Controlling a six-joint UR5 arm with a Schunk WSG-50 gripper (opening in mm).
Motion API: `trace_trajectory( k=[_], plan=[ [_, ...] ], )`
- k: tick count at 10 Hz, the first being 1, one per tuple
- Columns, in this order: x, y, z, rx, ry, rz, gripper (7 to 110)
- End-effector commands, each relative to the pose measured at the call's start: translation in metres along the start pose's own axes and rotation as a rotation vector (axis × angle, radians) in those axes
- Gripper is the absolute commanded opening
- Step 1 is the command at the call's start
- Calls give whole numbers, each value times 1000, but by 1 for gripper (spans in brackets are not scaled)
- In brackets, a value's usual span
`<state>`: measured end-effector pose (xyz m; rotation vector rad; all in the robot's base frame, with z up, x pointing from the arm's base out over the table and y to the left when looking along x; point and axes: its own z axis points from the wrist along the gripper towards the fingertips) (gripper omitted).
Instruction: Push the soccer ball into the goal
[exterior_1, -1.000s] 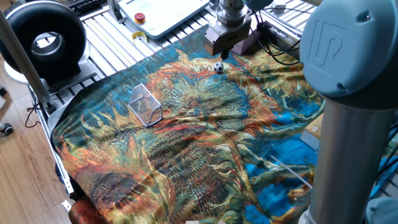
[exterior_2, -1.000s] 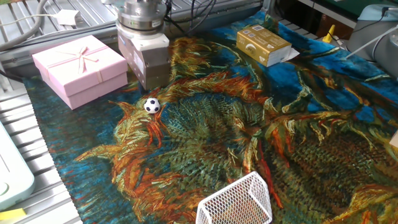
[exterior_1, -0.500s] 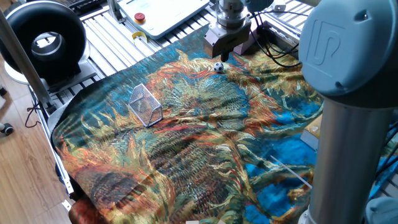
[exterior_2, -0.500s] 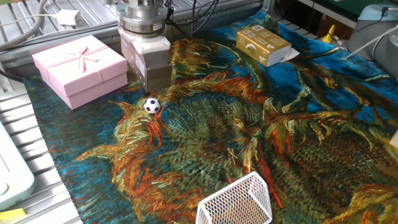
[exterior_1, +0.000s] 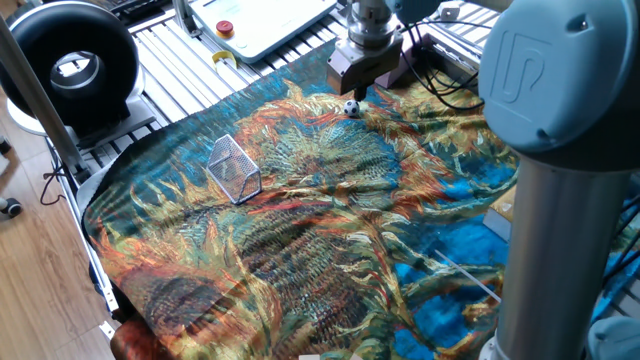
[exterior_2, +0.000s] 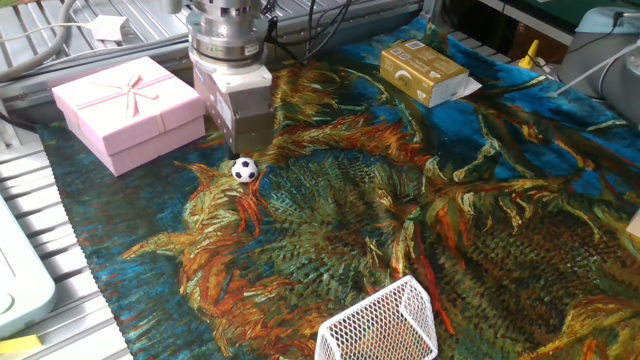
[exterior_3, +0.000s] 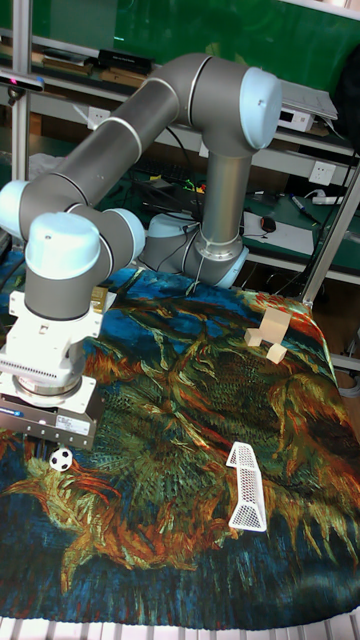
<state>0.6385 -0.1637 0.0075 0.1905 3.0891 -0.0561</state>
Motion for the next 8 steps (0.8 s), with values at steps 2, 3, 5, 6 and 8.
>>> trace_trajectory(
  k=[2,3,5,6,8],
  plan=[
    [-3,3,0,-12,-11,13,7],
    [-3,4,0,-14,-12,16,7],
    [-2,10,-4,-18,-8,24,7],
    [-2,11,-5,-18,-8,27,7],
    [-2,10,-5,-10,-13,25,7]
  ],
)
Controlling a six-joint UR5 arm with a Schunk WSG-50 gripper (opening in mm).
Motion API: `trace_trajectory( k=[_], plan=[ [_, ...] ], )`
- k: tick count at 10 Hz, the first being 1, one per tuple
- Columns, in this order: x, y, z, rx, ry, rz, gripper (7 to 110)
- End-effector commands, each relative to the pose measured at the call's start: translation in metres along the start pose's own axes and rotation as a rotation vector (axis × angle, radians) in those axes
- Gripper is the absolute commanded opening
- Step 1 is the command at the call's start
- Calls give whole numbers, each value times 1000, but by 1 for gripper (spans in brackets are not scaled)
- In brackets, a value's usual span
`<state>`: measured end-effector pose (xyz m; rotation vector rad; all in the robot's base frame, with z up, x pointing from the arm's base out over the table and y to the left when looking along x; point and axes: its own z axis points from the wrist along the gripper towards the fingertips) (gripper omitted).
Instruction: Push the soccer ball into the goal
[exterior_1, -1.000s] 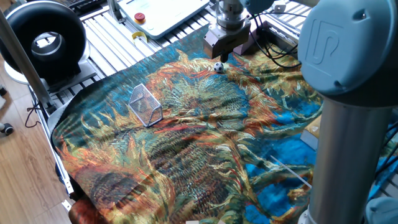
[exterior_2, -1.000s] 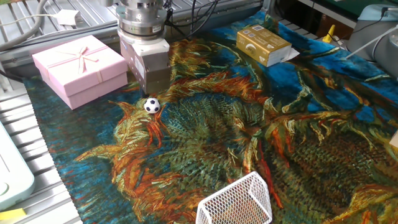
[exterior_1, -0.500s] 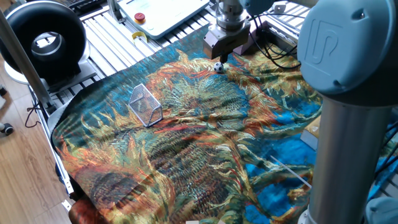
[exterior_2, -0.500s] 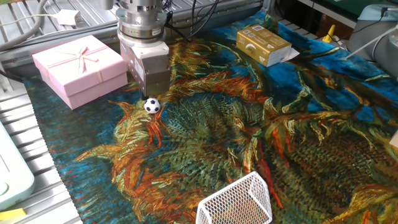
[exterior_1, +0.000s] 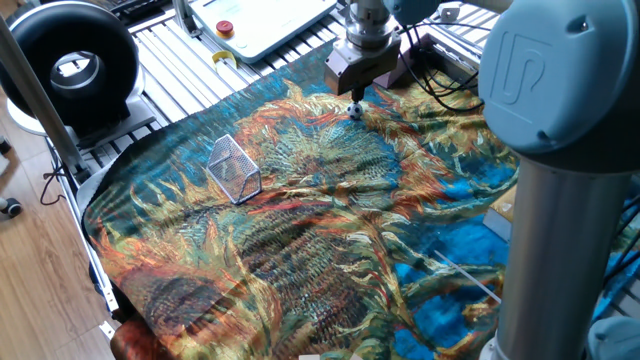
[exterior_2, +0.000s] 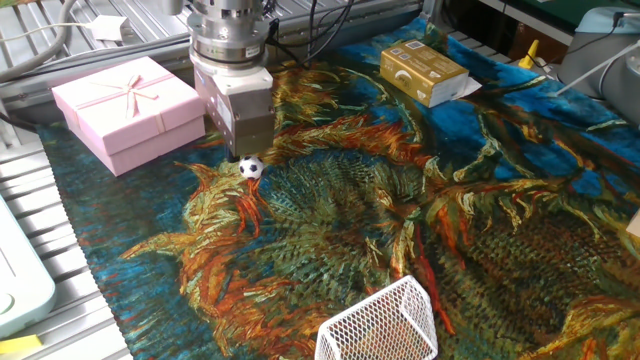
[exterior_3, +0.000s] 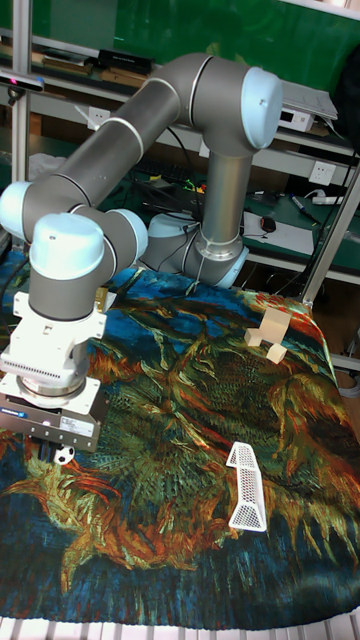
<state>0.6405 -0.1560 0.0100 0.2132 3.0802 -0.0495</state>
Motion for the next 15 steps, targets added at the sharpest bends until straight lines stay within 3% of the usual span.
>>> trace_trajectory(
  k=[1,4,7,9,13,15],
  plan=[
    [-2,-3,-3,9,-12,5,7],
    [2,-15,-11,17,-3,3,7],
    [8,-10,-15,-40,19,9,7],
    [12,-8,-15,-47,35,32,7],
    [9,-9,-12,-42,26,40,7],
    [7,-16,-12,-16,18,25,7]
  ],
)
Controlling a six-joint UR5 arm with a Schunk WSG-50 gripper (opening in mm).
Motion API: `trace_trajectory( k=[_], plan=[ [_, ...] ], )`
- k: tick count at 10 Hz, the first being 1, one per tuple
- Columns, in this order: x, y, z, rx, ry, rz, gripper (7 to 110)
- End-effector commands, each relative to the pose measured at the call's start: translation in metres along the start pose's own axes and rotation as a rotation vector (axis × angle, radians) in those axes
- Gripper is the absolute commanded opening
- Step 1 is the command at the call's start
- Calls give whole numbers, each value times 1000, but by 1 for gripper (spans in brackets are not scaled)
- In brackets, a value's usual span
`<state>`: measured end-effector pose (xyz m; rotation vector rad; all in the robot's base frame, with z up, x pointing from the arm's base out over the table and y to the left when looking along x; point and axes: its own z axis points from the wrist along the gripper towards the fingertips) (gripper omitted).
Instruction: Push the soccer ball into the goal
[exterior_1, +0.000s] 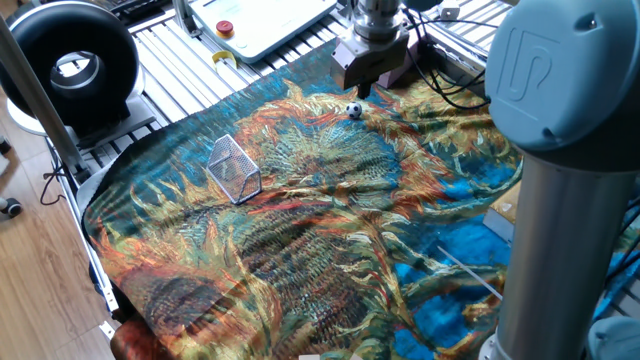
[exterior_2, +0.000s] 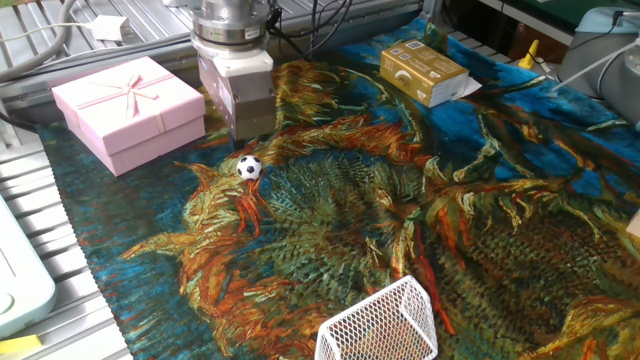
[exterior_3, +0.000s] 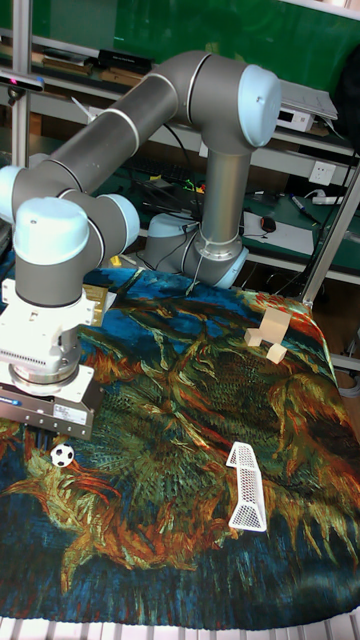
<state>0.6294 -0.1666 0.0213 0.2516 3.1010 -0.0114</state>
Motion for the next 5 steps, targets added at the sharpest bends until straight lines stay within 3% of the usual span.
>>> trace_trajectory(
  k=[1,2,5],
  plan=[
    [1,-8,-1,24,5,-29,7],
    [1,-6,-1,15,4,-56,7],
    [-17,-12,-2,41,-64,-79,7]
  ],
)
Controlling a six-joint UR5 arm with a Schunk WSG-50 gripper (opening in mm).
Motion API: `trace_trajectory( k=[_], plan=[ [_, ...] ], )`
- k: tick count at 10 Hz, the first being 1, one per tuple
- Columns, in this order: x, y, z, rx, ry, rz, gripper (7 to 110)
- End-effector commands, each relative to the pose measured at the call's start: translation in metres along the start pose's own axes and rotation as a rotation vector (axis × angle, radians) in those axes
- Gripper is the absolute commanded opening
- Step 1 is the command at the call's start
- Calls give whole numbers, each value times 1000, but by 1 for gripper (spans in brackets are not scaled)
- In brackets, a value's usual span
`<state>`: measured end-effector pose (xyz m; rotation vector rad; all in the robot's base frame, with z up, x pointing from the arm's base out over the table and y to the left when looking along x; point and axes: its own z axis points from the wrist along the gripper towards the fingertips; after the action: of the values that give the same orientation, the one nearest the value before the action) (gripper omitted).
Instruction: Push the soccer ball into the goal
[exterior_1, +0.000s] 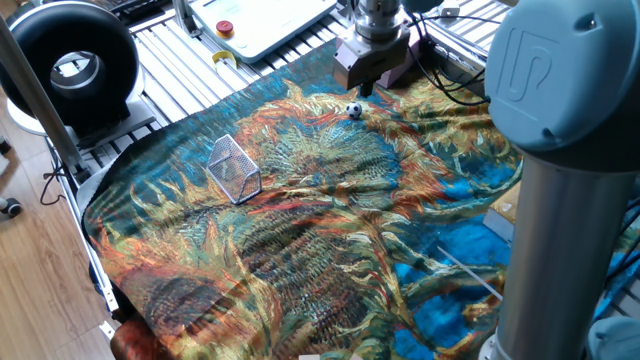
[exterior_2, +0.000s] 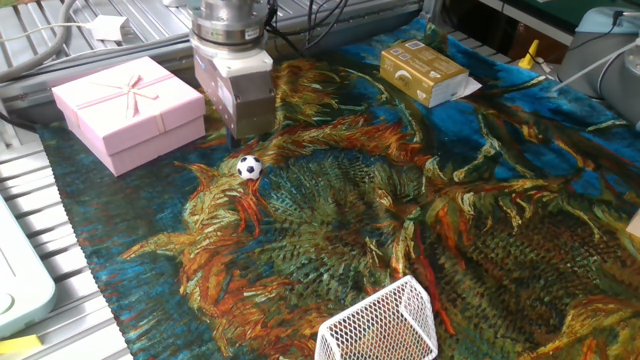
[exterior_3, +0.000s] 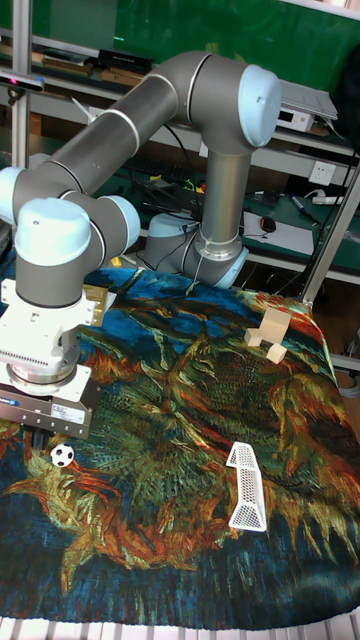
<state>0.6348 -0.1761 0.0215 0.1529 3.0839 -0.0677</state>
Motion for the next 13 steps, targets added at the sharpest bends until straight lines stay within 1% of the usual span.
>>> trace_trajectory(
  k=[1,2,3,5,6,7,9,11,13],
  plan=[
    [-12,-9,-1,31,-49,-14,7],
    [-10,-11,-1,39,-38,-3,7],
    [-2,-4,-1,11,-9,14,7],
    [5,-7,-1,20,20,-13,7],
    [9,-3,-1,5,35,-12,7],
    [9,-3,-1,4,37,-11,7],
    [19,-8,-3,22,70,-15,7],
    [26,-15,-3,33,69,-2,7],
    [30,-24,0,42,51,-8,7]
  ],
)
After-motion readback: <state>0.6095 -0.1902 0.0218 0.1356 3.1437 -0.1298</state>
